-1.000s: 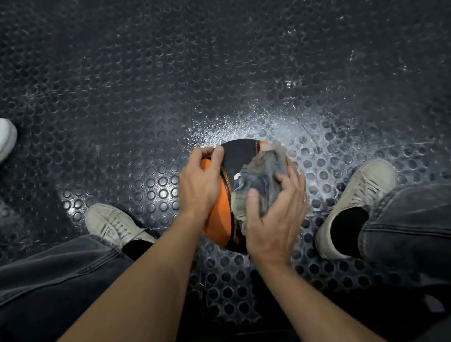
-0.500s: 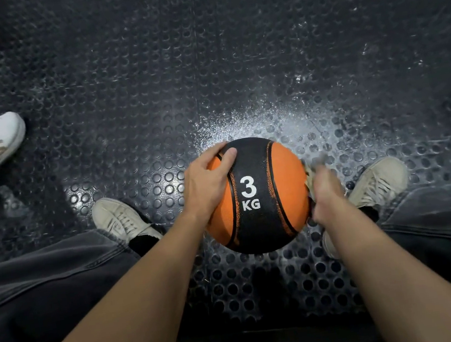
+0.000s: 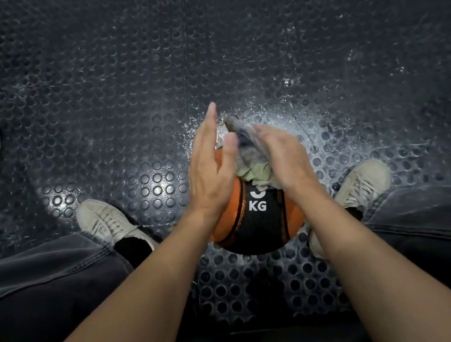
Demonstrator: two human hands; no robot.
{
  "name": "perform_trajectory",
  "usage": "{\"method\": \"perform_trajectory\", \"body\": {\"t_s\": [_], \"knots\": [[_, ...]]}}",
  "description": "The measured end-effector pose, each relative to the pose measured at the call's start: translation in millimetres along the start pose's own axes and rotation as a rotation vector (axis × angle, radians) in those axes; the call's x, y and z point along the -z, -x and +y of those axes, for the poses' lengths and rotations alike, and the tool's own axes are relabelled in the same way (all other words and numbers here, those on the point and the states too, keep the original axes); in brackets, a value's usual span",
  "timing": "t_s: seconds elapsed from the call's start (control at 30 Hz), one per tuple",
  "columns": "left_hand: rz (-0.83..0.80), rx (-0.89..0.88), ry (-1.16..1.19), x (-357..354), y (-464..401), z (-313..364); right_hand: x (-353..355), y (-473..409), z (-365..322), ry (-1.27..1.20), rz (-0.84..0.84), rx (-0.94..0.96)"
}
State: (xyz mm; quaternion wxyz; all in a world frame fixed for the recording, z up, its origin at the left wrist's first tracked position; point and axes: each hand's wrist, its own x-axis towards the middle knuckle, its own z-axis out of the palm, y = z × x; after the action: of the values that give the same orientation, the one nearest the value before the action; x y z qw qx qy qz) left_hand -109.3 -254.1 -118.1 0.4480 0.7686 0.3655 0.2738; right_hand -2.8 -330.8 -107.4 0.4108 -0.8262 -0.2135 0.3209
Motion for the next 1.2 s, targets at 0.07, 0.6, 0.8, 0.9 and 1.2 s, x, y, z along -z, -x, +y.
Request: {"method": "perform_trajectory", "body": {"t_s": [0.07,0.6,0.8,0.9,1.2], "knots": [[-0.168,-0.212,-0.213,1,-8,10,7,3,9,-0.248,0.187,-0.042],[-0.032,0.032,-0.292,18,-21,0,-19,-1,3,0.206,0.233,-0.399],[-0.003,0.076,-0.421,24,-1,-22,-21,1,7,0.202,0.243,-0.371],[-0.065,0.144,-0.397,31,3,-25,-22,2,5,0.181,0.255,-0.360],[-0.208,0.654,-0.129,31,-31,-43,-25,-1,7,0.187,0.233,-0.402]]}}
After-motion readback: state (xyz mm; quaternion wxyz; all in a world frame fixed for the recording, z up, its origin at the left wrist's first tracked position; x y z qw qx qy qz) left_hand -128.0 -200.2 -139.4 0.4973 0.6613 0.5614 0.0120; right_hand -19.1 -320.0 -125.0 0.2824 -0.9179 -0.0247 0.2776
